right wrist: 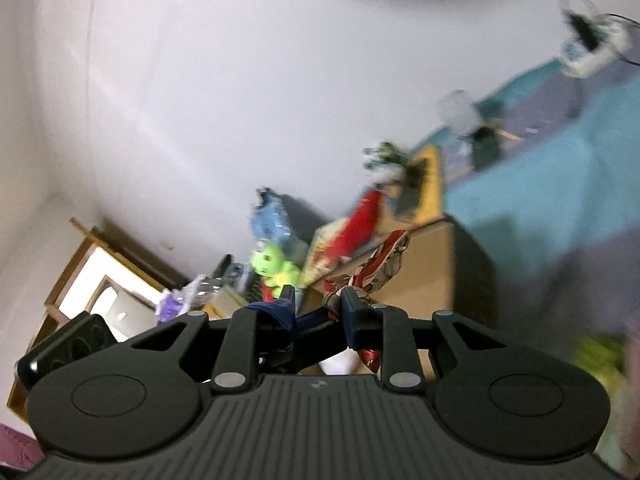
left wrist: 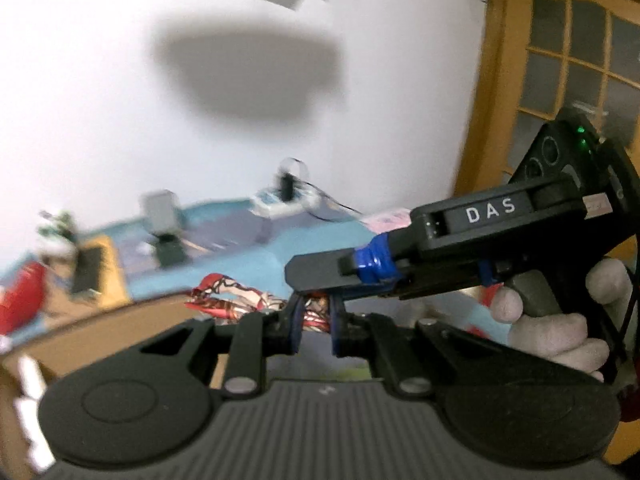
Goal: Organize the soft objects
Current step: 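Carry the red-patterned cloth with the right gripper and release it in the box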
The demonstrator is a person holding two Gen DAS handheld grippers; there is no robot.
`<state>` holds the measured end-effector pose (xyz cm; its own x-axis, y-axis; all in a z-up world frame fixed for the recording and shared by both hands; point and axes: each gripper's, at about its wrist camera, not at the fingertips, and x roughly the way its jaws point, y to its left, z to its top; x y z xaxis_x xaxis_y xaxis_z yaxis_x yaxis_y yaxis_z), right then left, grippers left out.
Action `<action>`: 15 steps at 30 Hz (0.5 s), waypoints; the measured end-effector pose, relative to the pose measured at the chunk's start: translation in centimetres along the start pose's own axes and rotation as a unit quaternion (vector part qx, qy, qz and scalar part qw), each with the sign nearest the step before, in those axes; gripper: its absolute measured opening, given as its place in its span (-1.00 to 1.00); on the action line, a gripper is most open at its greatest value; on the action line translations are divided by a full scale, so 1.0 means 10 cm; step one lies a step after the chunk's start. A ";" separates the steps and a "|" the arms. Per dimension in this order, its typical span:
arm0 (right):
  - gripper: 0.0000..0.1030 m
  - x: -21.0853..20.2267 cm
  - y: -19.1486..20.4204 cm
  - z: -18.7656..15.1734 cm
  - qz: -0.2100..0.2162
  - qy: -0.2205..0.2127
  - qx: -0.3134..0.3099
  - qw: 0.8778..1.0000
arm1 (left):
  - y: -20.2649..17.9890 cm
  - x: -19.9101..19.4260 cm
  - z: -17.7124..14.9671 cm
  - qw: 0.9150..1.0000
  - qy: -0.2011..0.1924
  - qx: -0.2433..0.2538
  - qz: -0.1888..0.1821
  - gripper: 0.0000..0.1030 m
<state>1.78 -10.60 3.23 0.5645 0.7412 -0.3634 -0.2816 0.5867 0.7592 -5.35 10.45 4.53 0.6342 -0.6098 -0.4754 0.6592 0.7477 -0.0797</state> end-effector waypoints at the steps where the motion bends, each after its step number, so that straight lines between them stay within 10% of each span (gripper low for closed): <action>1: -0.87 0.14 0.03 0.04 0.006 0.002 -0.004 1.000 | 0.10 -0.02 0.02 1.000 -0.002 0.003 0.012 -0.95; 15: -0.86 1.78 -0.29 -0.42 -0.090 0.080 -0.001 0.993 | 1.52 0.56 -0.67 0.986 0.130 -0.044 0.094 -0.91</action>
<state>9.40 2.27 -7.65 0.4747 0.6662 -0.5752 -0.1888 0.7154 0.6727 5.46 20.15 -5.24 0.6092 -0.3776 -0.6973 0.4947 0.8682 -0.0379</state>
